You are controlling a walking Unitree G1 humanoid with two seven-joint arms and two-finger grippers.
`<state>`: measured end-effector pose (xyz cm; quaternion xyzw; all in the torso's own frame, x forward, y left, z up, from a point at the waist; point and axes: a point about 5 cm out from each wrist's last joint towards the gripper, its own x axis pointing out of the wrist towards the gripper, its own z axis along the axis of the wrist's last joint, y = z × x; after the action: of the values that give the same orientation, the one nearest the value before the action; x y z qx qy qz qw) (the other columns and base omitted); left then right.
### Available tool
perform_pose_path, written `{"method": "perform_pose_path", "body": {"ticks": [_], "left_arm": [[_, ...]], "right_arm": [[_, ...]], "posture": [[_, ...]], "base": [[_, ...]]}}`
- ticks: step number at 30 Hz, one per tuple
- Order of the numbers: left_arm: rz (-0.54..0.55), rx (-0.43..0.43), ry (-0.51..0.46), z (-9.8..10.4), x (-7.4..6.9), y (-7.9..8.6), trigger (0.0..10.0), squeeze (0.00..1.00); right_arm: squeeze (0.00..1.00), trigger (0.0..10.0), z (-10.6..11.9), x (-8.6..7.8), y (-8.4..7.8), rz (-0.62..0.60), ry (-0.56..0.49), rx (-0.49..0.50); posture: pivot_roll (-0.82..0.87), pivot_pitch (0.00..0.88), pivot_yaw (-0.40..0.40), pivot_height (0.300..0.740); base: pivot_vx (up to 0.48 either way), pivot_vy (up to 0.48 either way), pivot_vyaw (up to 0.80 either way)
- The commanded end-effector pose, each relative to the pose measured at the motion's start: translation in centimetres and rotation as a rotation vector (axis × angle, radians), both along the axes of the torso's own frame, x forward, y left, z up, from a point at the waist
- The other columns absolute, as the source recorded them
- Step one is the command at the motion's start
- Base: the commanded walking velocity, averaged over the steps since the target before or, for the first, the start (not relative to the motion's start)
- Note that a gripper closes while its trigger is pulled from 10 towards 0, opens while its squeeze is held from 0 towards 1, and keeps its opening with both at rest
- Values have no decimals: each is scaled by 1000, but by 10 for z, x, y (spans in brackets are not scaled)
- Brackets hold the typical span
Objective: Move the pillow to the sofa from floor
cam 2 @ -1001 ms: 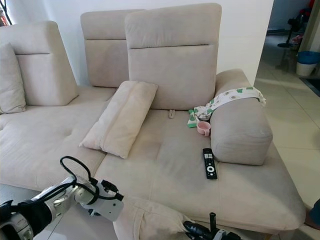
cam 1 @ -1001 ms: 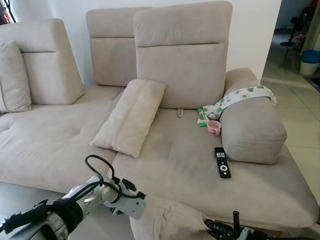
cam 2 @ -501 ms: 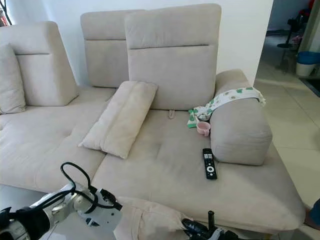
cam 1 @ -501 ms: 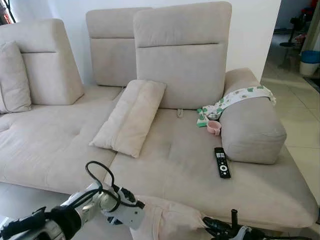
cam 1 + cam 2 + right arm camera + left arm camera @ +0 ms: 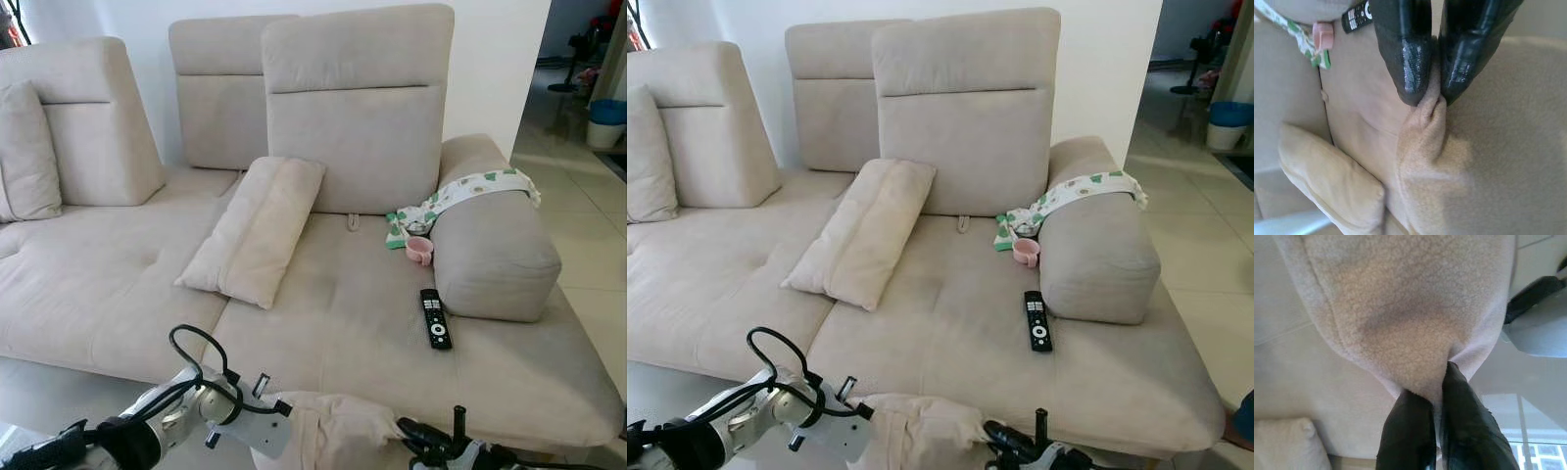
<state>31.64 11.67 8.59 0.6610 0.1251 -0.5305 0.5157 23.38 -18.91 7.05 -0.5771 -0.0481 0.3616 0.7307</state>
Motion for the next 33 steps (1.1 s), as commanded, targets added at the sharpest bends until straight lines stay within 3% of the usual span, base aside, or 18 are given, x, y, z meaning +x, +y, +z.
{"method": "perform_pose_path", "body": {"ticks": [1, 4, 5, 6, 12, 17, 33], "left_arm": [[25, -68, -37, 10, 3, -5, 0, 0], [40, -80, -55, 13, 5, -6, 0, 0], [69, -92, -82, 18, 8, -6, 941, 0], [94, -87, -94, 22, 9, -4, 10000, 0], [111, -46, -97, 25, 6, 5, 10000, 0], [108, 18, -83, 26, 3, 14, 10000, 0], [92, 44, -73, 23, -1, 8, 10000, 0]], "right_arm": [[0, 10000, 9, 0, 11, 6, -45, 87], [0, 10000, 9, 1, 12, -1, -47, 101], [0, 10000, 10, 1, 14, -6, -52, 120], [0, 10000, 11, 1, 16, -11, -56, 140], [0, 10000, 13, 0, 23, -2, -64, 174], [0, 10000, 22, 3, 26, 14, -100, 203], [0, 10000, 31, 3, 29, 17, -121, 234]], "posture": [[7, 0, 95, 553], [7, 0, 95, 553], [8, 0, 94, 553], [14, 0, 91, 553], [23, 0, 87, 553], [25, 0, 83, 578], [10, 0, 67, 638]], "base": [[0, 0, 0], [0, 0, 0], [0, 0, 0], [0, 0, 0], [0, 0, 0], [0, 0, 0], [0, 0, 0]]}}
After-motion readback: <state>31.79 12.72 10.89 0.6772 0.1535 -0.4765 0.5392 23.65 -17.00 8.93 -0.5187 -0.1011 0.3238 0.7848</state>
